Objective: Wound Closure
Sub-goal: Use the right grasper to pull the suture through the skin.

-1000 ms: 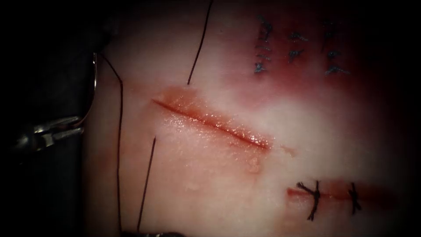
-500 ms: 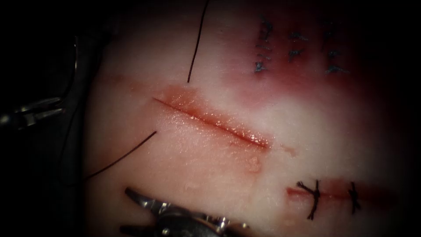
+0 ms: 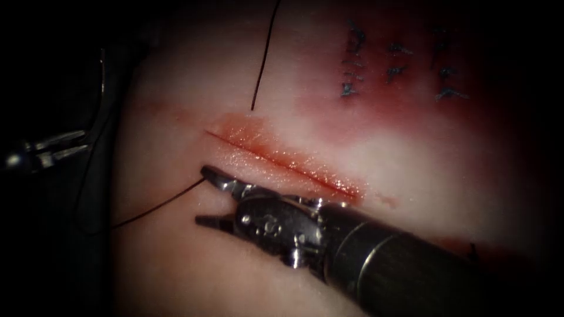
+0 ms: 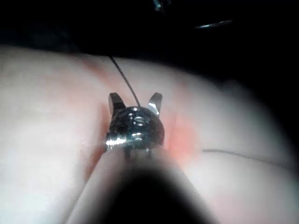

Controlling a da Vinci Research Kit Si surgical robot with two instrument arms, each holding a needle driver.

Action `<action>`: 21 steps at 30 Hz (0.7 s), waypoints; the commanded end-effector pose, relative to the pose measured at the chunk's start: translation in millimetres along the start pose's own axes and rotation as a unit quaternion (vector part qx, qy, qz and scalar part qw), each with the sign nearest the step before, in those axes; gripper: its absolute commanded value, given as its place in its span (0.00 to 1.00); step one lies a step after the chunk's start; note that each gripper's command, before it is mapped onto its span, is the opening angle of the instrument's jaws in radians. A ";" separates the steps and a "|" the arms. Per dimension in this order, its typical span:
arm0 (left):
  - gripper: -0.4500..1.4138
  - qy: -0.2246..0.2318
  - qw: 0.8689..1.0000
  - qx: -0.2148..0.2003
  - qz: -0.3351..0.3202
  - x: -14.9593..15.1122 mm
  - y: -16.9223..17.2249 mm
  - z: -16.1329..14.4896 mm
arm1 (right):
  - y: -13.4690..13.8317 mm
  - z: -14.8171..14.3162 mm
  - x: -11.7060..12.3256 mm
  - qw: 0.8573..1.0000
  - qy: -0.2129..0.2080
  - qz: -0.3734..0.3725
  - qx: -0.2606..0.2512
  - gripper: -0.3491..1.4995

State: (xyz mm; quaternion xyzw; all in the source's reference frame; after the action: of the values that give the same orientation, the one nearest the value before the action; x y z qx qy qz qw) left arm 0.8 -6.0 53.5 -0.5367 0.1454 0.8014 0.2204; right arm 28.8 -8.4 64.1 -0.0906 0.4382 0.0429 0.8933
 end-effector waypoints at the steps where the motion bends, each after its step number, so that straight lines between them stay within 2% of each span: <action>1: 0.05 0.002 1.000 -0.002 -0.004 -0.4 -0.2 0.7 | 0.9 1.5 -0.4 1.000 -0.007 -0.004 0.001 0.71; 4: 0.05 0.003 1.000 -0.002 -0.004 -0.3 0.0 0.8 | 1.2 2.6 -0.6 1.000 -0.018 -0.018 0.006 0.69; 8: 0.05 0.004 1.000 -0.003 -0.007 -0.2 0.3 0.6 | 0.6 4.3 -1.2 0.998 -0.036 -0.035 0.024 0.55; 9: 0.05 0.005 1.000 -0.004 -0.007 -0.1 0.3 0.5 | 0.3 4.7 -1.7 0.998 -0.039 -0.041 0.037 0.29; 10: 0.05 0.004 1.000 -0.005 -0.006 -0.1 0.4 0.5 | 0.2 4.9 -1.8 0.998 -0.038 -0.042 0.040 0.22; 12: 0.05 0.005 1.000 -0.006 -0.006 -0.1 0.4 0.5 | 0.1 5.1 -2.0 0.997 -0.040 -0.044 0.045 0.19; 13: 0.05 0.005 1.000 -0.005 -0.006 -0.1 0.4 0.5 | 0.0 5.1 -2.2 0.997 -0.042 -0.044 0.047 0.14; 15: 0.05 0.005 1.000 -0.006 -0.006 0.0 0.5 0.4 | 0.0 5.2 -2.4 0.997 -0.044 -0.046 0.051 0.12; 18: 0.05 0.006 1.000 -0.006 -0.009 0.0 0.6 0.4 | 0.3 5.4 -3.1 0.996 -0.046 -0.047 0.053 0.00; 21: 0.05 0.007 1.000 -0.007 -0.009 0.1 0.6 0.3 | 0.0 5.2 -3.1 0.996 -0.043 -0.052 0.058 0.00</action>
State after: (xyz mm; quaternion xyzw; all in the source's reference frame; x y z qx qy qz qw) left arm 0.6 -6.9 53.0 -0.5441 0.1355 0.7974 0.2233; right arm 30.5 -7.6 69.4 -0.0590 0.3953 -0.0245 0.9163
